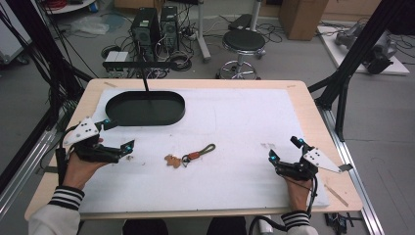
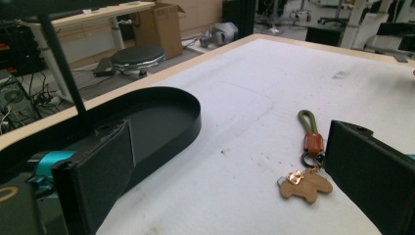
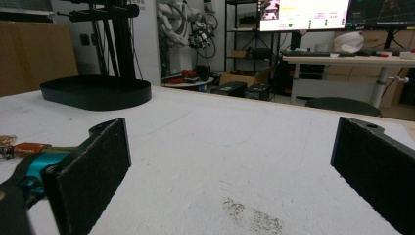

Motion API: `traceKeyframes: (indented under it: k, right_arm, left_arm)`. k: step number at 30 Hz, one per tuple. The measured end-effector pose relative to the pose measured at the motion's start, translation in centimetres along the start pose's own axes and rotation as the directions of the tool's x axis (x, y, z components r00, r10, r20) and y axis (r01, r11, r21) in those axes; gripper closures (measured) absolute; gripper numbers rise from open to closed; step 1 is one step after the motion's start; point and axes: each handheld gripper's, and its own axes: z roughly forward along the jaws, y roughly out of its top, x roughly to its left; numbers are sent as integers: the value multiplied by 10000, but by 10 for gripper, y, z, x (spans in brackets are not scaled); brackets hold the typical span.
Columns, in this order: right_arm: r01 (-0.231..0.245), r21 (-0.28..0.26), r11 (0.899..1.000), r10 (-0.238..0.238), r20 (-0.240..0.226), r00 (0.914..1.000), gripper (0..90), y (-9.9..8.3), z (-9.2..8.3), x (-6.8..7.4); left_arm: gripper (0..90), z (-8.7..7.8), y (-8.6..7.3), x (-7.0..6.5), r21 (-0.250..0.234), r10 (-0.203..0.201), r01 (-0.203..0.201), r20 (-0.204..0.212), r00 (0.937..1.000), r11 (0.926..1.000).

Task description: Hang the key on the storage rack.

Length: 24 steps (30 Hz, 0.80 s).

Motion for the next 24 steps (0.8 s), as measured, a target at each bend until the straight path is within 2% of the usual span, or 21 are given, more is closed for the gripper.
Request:
traceKeyframes:
  k: [3, 5, 6, 9, 12, 19, 21, 24]
  right_arm:
    - [-8, -8, 10000, 8, 3, 10000, 3, 0, 0, 0]
    - [-6, -6, 10000, 6, -7, 10000, 3, 0, 0, 0]
    - [-6, -6, 10000, 6, -7, 10000, 3, 0, 0, 0]
    - [38, -48, 10000, -38, 7, 10000, 3, 0, 0, 0]
    - [-31, 4, 10000, 31, -3, 10000, 3, 0, -1, 0]
    - [21, -27, 10000, -21, 9, 10000, 3, 0, 0, 0]
    - [24, -30, 10000, -24, 12, 10000, 3, 0, 0, 0]
    - [-24, -15, 10000, 24, 2, 10000, 3, 0, -1, 0]
  left_arm:
    - [55, 10, 14, -2, 272, 125, -136, 430, 9990, 9995]
    - [55, 21, 25, -4, 779, 340, -402, 788, 9963, 9962]
    - [56, 21, 25, -4, 779, 340, -402, 788, 9963, 9962]
    - [56, 33, 35, -7, 1100, 534, -646, 1018, 9934, 9918]
    - [55, 45, 43, -11, 1459, 758, -964, 1410, 9871, 9846]
    - [55, 75, 54, -22, 2305, 1423, -1924, 2174, 9657, 9538]
    - [56, 85, 56, -26, 2500, 1465, -2064, 2382, 9601, 9460]
    - [55, 99, 57, -33, 2775, 1659, -2418, 2704, 9484, 9298]
